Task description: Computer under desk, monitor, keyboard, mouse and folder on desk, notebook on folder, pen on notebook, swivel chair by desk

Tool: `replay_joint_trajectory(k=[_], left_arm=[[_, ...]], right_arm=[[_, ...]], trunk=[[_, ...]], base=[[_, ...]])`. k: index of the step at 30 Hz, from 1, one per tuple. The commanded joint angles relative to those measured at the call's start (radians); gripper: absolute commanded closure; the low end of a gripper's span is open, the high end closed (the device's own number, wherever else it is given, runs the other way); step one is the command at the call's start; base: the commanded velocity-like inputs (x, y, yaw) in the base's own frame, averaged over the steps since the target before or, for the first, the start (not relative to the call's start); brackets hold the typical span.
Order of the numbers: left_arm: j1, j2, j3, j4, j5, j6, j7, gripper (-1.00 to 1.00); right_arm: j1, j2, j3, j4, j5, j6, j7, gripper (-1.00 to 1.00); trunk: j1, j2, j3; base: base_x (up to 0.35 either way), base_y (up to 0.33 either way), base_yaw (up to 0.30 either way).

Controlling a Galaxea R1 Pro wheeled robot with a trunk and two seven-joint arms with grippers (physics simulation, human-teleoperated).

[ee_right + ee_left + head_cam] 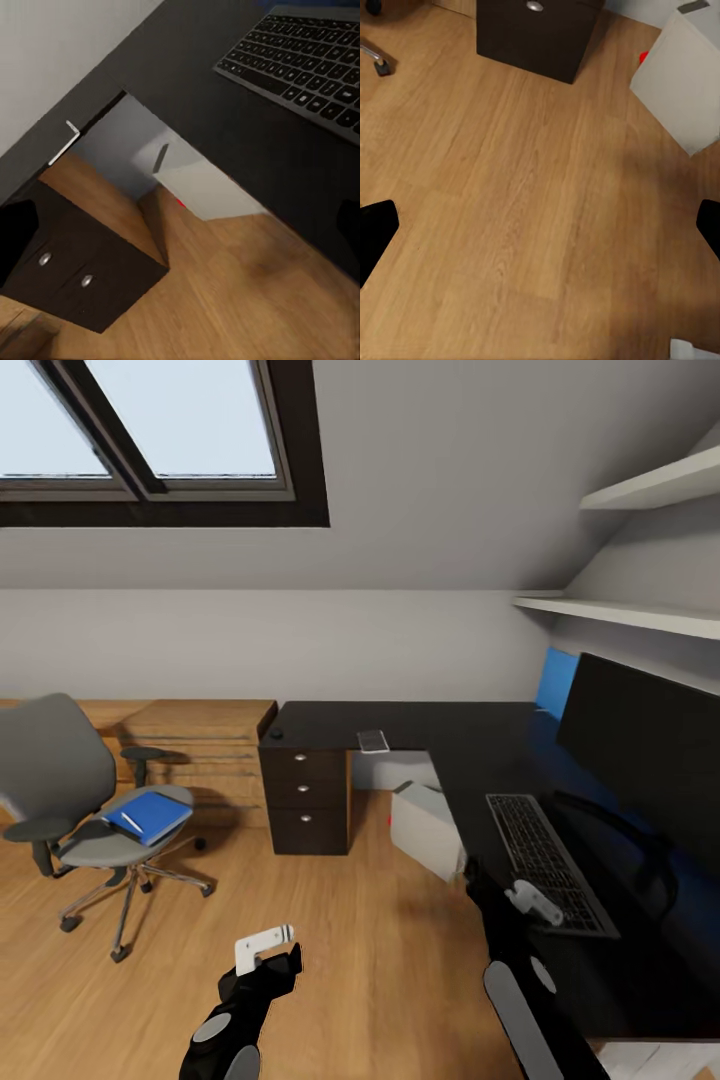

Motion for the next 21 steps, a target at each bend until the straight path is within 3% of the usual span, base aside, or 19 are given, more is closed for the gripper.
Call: replay_joint_trajectory(k=[1,2,3,5,6,8,10,21], left_arm=[[-0.001,0.0,-0.001,-0.001,0.008,0.002,0.009,-1.0],[-0.001,0.0,-0.001,-0.001,0.008,0.001,0.009,-1.0],[-0.001,0.0,-0.001,-0.001,0.008,0.001,0.009,-1.0],[-0.001,0.0,0.0,-0.001,0.008,0.001,0.01,-1.0],[-0.001,0.0,0.0,-0.001,0.008,0.001,0.01,-1.0],[-0.001,0.0,0.0,-0.001,0.007,0.001,0.011,-1.0],[-0.001,0.0,0.0,-0.001,0.007,0.002,0.011,-1.0],[-0.001,0.0,0.0,-0.001,0.005,0.002,0.012,-1.0]], right_arm=[[-0.001,0.002,0.043,-0.006,0.035,-0.001,-0.057,-1.0],[-0.001,0.003,0.065,-0.01,0.055,0.01,-0.087,-1.0],[-0.001,0.005,0.11,-0.017,0.088,0.047,-0.151,-1.0],[-0.001,0.006,0.153,-0.025,0.114,0.102,-0.214,-1.0],[-0.003,0.007,0.187,-0.036,0.131,0.166,-0.268,-1.0],[-0.004,0.008,0.216,-0.053,0.146,0.252,-0.319,-1.0],[-0.005,0.01,0.228,-0.072,0.152,0.291,-0.345,-1.0],[-0.005,0.003,0.268,-0.112,0.161,0.22,-0.37,-1.0]], trunk=[[0.0,-0.001,-0.001],[0.0,-0.001,-0.001],[0.0,-0.001,-0.001],[0.0,-0.001,-0.001],[0.0,-0.001,-0.001],[0.0,-0.001,-0.001],[0.0,-0.001,-0.001],[0.0,-0.001,-0.001]], base=[[0.132,0.325,0.0],[0.135,0.325,0.0],[0.138,0.324,0.0],[0.141,0.323,0.0],[0.144,0.322,0.0],[0.146,0.321,0.0],[0.149,0.319,0.0],[0.155,0.317,0.0]])
